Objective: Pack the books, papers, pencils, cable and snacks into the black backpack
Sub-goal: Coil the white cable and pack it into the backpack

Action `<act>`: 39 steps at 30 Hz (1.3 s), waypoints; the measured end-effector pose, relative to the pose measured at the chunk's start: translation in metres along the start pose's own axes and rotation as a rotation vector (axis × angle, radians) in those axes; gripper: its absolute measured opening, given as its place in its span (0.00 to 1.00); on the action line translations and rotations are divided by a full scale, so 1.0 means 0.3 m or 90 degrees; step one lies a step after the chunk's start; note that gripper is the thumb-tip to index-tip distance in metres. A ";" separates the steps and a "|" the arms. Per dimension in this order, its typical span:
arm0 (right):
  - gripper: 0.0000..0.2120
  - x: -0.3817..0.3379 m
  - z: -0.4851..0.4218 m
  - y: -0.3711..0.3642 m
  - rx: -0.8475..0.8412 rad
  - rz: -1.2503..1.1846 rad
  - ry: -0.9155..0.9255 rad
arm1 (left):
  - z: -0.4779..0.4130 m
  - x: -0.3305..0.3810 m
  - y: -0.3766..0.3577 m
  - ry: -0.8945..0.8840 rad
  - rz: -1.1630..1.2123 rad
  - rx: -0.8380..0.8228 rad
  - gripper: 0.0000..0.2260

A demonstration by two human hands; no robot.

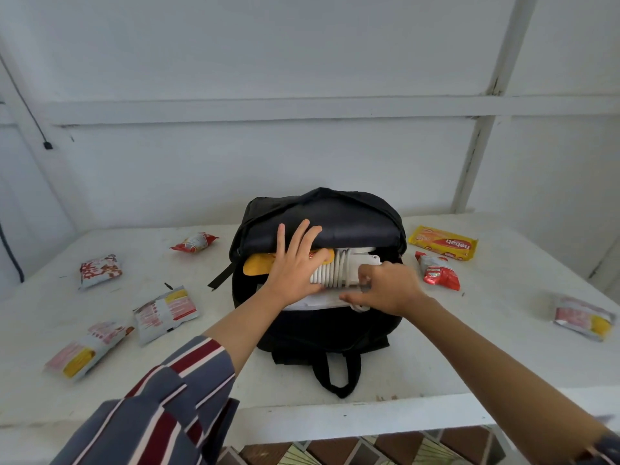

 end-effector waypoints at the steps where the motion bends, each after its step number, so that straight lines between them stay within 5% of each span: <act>1: 0.27 -0.010 0.003 -0.003 -0.034 0.013 -0.004 | 0.001 0.001 -0.001 0.000 0.003 0.003 0.27; 16: 0.28 -0.023 0.013 -0.020 -0.068 -0.084 0.018 | 0.007 -0.004 0.024 0.000 0.110 0.009 0.31; 22: 0.01 0.131 0.009 0.079 0.006 -0.282 -0.076 | 0.016 -0.056 0.086 0.045 0.221 0.109 0.16; 28: 0.11 0.344 0.033 0.131 0.256 -0.665 -0.312 | 0.004 -0.230 0.192 0.252 0.263 0.239 0.15; 31: 0.21 0.350 0.008 0.114 0.169 -0.792 -0.300 | 0.000 -0.299 0.184 0.417 0.339 0.118 0.24; 35: 0.22 0.320 -0.008 0.100 0.080 -0.791 -0.289 | 0.028 -0.305 0.174 0.492 0.432 -0.018 0.23; 39: 0.19 0.304 0.011 0.117 0.084 -0.817 -0.291 | 0.067 -0.297 0.204 0.491 0.456 0.031 0.22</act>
Point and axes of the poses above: each hand's wrist, its own z-axis away from the middle knuckle, its own y-axis out of the back of the hand, x = y × z, the point moved 6 cm from there along -z, towards the middle knuckle
